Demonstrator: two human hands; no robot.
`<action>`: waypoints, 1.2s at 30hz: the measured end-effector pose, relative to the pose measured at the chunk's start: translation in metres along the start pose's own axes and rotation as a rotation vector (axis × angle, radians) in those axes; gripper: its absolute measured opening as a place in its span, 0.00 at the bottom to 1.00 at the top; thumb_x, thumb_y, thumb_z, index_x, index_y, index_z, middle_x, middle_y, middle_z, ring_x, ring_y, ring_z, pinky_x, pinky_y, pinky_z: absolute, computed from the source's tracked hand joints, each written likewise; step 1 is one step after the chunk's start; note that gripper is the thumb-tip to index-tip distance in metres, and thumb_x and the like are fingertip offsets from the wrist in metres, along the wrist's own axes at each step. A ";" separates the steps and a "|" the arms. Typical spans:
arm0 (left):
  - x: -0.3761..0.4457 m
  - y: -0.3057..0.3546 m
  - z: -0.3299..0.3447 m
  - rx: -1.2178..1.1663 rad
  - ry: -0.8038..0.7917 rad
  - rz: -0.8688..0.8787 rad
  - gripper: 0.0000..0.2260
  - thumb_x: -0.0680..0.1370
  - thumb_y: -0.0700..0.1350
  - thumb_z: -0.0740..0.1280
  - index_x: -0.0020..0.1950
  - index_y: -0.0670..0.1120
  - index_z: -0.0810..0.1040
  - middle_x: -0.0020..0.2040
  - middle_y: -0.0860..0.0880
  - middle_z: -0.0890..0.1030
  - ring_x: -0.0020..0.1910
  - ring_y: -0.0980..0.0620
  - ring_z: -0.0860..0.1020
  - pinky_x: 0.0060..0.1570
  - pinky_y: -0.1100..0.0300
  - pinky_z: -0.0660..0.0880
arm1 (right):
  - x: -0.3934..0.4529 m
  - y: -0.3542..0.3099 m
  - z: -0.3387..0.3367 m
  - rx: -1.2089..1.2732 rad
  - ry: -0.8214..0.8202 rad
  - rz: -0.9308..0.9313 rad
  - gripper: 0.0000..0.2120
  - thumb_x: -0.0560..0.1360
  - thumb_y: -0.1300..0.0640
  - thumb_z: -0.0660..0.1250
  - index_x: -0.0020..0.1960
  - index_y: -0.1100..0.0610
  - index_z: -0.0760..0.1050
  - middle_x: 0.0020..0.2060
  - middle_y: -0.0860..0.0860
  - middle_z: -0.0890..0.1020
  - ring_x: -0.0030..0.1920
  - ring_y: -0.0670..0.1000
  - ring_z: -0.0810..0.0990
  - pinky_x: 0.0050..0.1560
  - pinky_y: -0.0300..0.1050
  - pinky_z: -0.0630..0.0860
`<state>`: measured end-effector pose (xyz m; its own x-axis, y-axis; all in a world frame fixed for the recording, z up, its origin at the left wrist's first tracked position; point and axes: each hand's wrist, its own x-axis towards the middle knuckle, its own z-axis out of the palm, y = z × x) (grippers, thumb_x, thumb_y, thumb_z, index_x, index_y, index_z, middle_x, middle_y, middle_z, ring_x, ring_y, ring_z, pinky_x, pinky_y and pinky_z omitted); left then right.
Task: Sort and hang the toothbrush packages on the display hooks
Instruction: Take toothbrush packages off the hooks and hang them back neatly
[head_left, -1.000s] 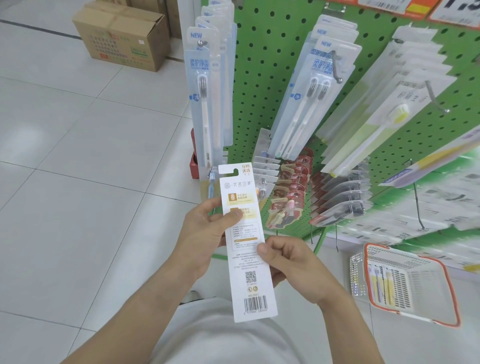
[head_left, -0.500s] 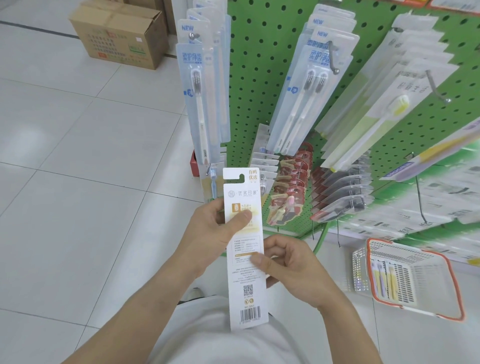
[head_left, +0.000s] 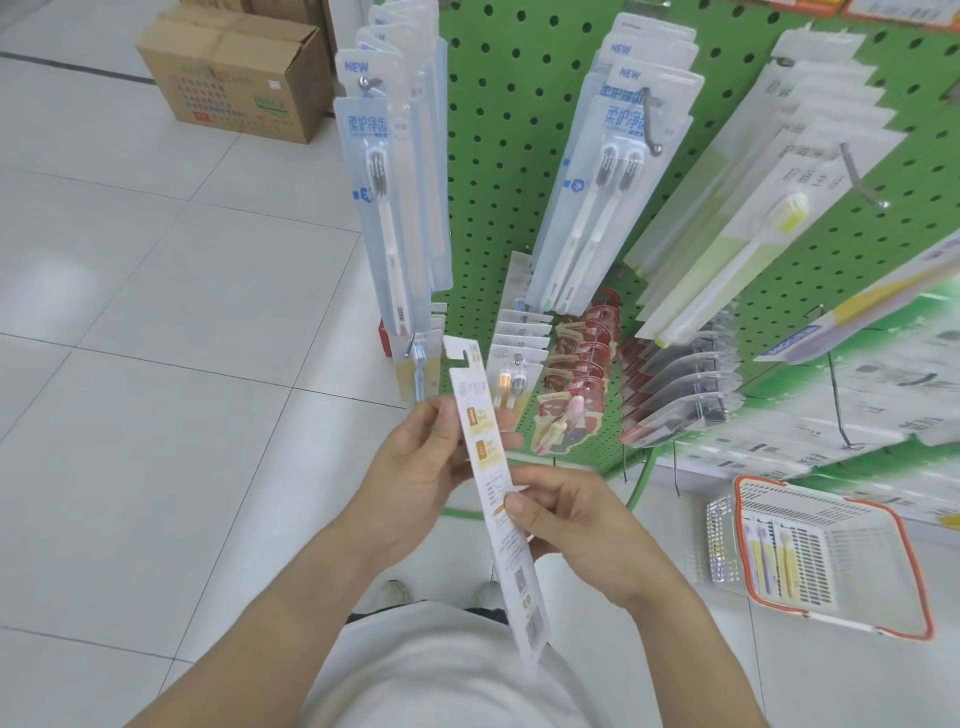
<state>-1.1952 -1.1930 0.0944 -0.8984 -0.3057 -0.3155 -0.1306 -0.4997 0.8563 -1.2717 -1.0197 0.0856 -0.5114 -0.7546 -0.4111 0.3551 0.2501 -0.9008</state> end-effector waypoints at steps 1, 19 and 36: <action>0.001 0.000 0.000 -0.036 -0.025 -0.002 0.30 0.77 0.58 0.65 0.68 0.35 0.71 0.60 0.39 0.83 0.58 0.40 0.82 0.58 0.47 0.80 | 0.000 0.000 -0.001 -0.009 -0.017 0.004 0.13 0.81 0.59 0.66 0.64 0.58 0.81 0.46 0.58 0.86 0.43 0.55 0.83 0.45 0.51 0.81; 0.036 -0.019 0.023 0.447 0.182 0.190 0.10 0.80 0.47 0.69 0.60 0.50 0.76 0.54 0.53 0.84 0.52 0.53 0.82 0.52 0.62 0.78 | 0.040 0.014 -0.008 -0.200 0.455 -0.226 0.08 0.81 0.60 0.66 0.49 0.49 0.81 0.39 0.51 0.87 0.40 0.59 0.86 0.45 0.65 0.82; 0.069 -0.047 0.012 0.727 0.232 0.160 0.16 0.78 0.41 0.71 0.61 0.56 0.74 0.50 0.57 0.83 0.46 0.63 0.79 0.47 0.69 0.75 | 0.077 0.034 -0.015 -0.518 0.595 -0.149 0.08 0.81 0.59 0.63 0.44 0.57 0.76 0.31 0.53 0.80 0.31 0.47 0.75 0.31 0.37 0.66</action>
<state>-1.2559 -1.1809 0.0368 -0.8291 -0.5310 -0.1747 -0.3212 0.1968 0.9263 -1.3110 -1.0602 0.0212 -0.9080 -0.3891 -0.1555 -0.0835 0.5315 -0.8429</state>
